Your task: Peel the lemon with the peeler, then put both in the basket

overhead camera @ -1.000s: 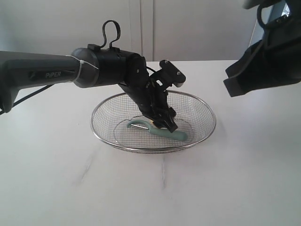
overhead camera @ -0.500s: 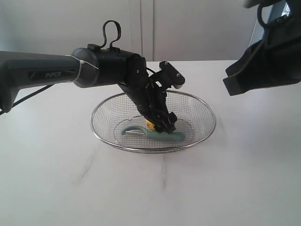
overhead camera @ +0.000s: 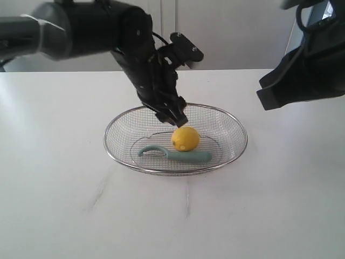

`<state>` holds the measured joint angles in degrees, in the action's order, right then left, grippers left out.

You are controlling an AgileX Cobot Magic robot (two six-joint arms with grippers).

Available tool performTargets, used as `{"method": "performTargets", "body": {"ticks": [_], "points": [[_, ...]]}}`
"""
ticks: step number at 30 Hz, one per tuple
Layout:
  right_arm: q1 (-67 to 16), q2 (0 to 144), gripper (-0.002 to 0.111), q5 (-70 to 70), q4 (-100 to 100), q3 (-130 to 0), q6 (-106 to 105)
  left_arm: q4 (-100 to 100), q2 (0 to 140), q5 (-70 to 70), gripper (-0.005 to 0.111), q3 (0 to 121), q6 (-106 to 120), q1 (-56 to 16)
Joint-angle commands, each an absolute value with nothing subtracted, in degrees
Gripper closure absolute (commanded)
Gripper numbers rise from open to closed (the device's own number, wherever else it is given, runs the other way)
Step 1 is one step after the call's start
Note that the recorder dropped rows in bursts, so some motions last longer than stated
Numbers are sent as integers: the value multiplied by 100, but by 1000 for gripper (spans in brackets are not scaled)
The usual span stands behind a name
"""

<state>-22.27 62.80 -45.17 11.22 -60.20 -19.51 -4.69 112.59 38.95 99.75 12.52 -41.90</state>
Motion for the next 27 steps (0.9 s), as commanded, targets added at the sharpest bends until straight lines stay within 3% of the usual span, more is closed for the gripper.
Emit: {"method": "performTargets", "body": {"ticks": [1, 5, 6, 16, 27], "points": [[-2221, 6233, 108, -4493, 1072, -5994, -1921, -1160, 10630, 5561, 69, 10002, 808, -4172], [-2221, 6233, 108, -4515, 1072, -5994, -1921, -1186, 10298, 6549, 103, 9990, 808, -4172], [-2221, 6233, 108, -4515, 1072, -5994, -1921, -1175, 10222, 6705, 107, 9975, 808, -4172], [-2221, 6233, 108, -4604, 1064, -5994, -1921, -1162, 8943, 6972, 107, 9017, 250, -4172], [-2221, 6233, 108, -4567, 1061, -5994, -1921, -1384, 6523, 6401, 107, 7186, -421, -4172]]}}
